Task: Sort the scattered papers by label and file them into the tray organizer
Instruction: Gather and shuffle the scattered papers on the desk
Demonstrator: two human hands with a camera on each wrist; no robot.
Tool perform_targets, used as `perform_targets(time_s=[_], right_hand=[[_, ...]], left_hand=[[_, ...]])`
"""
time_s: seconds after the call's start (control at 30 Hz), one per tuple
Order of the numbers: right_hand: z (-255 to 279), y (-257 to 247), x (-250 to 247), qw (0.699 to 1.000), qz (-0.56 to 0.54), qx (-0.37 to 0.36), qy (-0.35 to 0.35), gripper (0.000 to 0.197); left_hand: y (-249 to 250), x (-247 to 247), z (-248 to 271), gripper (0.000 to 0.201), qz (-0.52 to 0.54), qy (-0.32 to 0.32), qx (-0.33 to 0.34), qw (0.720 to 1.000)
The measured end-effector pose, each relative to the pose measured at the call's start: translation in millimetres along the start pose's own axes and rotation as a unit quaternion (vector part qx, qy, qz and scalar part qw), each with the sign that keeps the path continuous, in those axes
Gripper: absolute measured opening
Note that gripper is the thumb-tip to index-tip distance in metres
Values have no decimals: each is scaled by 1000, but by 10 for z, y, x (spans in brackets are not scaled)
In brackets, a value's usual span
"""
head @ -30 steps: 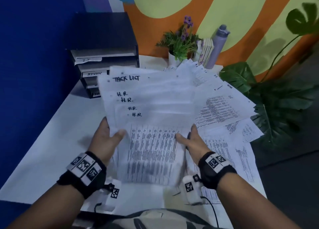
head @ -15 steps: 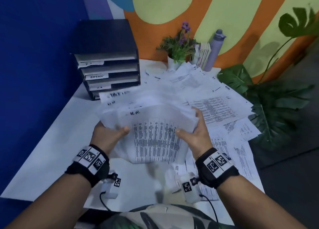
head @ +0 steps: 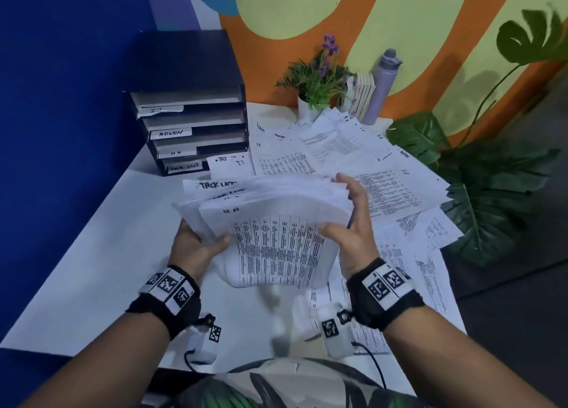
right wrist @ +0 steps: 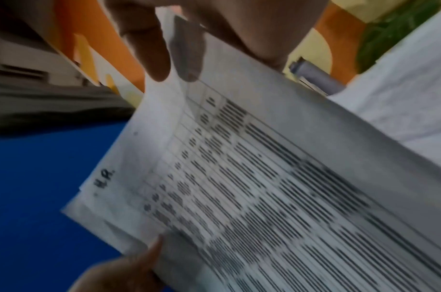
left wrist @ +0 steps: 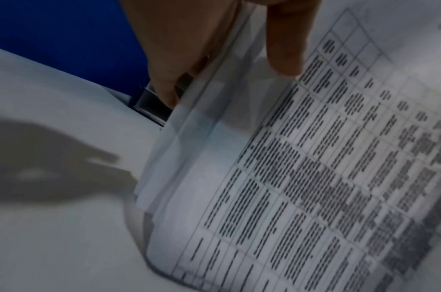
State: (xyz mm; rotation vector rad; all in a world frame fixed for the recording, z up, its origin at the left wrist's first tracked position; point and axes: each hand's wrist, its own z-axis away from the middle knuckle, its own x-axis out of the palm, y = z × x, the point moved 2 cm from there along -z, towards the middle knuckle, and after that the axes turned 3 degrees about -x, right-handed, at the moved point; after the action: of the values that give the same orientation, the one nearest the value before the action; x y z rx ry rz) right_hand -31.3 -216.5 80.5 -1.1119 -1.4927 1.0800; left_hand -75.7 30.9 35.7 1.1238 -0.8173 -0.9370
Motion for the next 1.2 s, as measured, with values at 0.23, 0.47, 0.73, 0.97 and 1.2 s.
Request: perform_targets(time_s=[0.23, 0.47, 0.73, 0.97, 1.2], right_hand=[[-71, 220, 116, 990, -47, 91, 93, 50], [22, 184, 18, 998, -26, 31, 45, 70], [-216, -246, 127, 877, 372, -297, -69, 76], [-184, -196, 79, 905, 314, -279, -64, 59], [-30, 243, 17, 987, 88, 120, -63, 65]], left_hand=[[-47, 218, -59, 51, 59, -1, 14, 998], [-12, 133, 12, 66, 48, -16, 43, 998], [182, 175, -71, 56, 29, -43, 96, 994], [-49, 179, -136, 39, -27, -6, 18, 999], [-28, 76, -268, 24, 0, 33, 6, 999]])
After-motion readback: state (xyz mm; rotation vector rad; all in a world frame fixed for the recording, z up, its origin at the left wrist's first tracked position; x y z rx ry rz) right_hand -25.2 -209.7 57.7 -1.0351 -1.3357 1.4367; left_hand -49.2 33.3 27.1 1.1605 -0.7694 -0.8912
